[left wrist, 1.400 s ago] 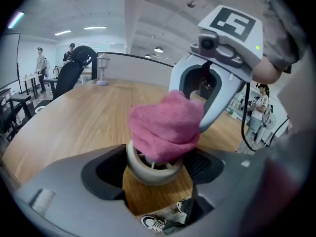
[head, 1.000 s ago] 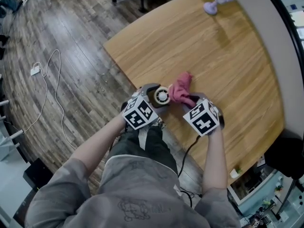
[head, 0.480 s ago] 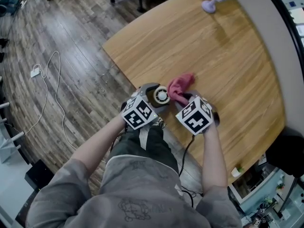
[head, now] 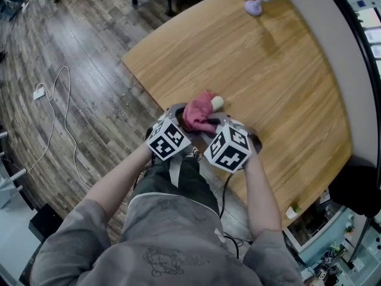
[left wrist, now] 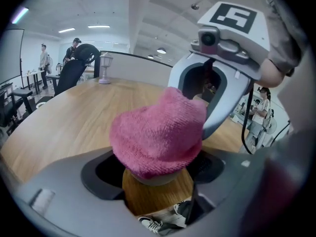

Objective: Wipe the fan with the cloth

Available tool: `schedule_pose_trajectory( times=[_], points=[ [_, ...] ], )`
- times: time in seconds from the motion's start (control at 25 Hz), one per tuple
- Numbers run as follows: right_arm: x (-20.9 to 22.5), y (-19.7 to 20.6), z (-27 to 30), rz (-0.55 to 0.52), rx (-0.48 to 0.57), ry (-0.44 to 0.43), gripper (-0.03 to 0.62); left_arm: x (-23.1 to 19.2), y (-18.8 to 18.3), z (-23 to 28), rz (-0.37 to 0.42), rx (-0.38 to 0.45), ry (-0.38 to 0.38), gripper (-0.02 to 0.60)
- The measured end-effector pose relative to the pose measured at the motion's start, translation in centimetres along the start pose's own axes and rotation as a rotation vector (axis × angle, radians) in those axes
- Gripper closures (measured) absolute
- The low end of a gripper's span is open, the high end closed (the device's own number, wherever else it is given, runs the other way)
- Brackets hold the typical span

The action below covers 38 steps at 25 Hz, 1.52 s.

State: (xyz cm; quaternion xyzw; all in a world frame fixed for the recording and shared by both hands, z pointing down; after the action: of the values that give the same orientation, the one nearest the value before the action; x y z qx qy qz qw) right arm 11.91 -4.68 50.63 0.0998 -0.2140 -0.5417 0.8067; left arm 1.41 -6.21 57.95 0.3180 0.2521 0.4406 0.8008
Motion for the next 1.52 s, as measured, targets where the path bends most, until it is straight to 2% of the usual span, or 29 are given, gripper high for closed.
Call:
schedule_pose_trajectory(
  times=[0.12, 0.24, 0.4, 0.64, 0.76, 0.92, 1.32, 1.4, 1.52],
  points=[
    [0.6, 0.5, -0.4, 0.080, 0.047, 0.039, 0.480, 0.2, -0.4, 0.5, -0.026, -0.003, -0.014, 0.218],
    [1.5, 1.0, -1.5, 0.195, 0.098, 0.134, 0.480, 0.3, -0.4, 0.4, -0.008, -0.021, -0.049, 0.199],
    [2.5, 2.2, -3.5, 0.297, 0.144, 0.240, 0.480, 0.1, -0.7, -0.6, 0.004, -0.051, -0.096, 0.193],
    [2.6, 2.4, -8.4, 0.401, 0.346, 0.348, 0.480, -0.8, -2.8, -4.7, -0.017, 0.019, -0.145, 0.193],
    [1.7, 1.4, -11.2, 0.415, 0.450, 0.401, 0.480, -1.7, -5.0, -7.9, -0.017, 0.078, -0.204, 0.221],
    [0.6, 0.1, -14.9, 0.396, 0.567, 0.469, 0.480, -3.6, -8.7, -11.9, -0.005, 0.197, -0.298, 0.264],
    [-3.0, -2.9, -24.5, 0.302, 0.834, 0.609, 0.480, -4.2, -18.1, -19.6, 0.049, 0.385, -0.386, 0.356],
    [-3.7, -3.5, -26.2, 0.276, 0.891, 0.640, 0.480, -4.0, -19.6, -21.5, 0.048, 0.419, -0.418, 0.408],
    [-5.0, -4.0, -28.7, 0.246, 0.974, 0.668, 0.480, -3.1, -21.6, -24.3, 0.060, 0.502, -0.437, 0.417]
  ],
)
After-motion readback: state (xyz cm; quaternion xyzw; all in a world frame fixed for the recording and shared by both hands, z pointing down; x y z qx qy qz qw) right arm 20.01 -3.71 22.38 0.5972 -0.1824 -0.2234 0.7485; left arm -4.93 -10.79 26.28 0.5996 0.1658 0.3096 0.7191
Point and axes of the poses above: the fingertips, and each gripper's own axes: z forward along the fingers, x to its right, y out of its underside, the point moved 10 cm from there along -z, backward along the fingers, and after that the axes turned 9 degrees about -y, right-handed, at the moved point
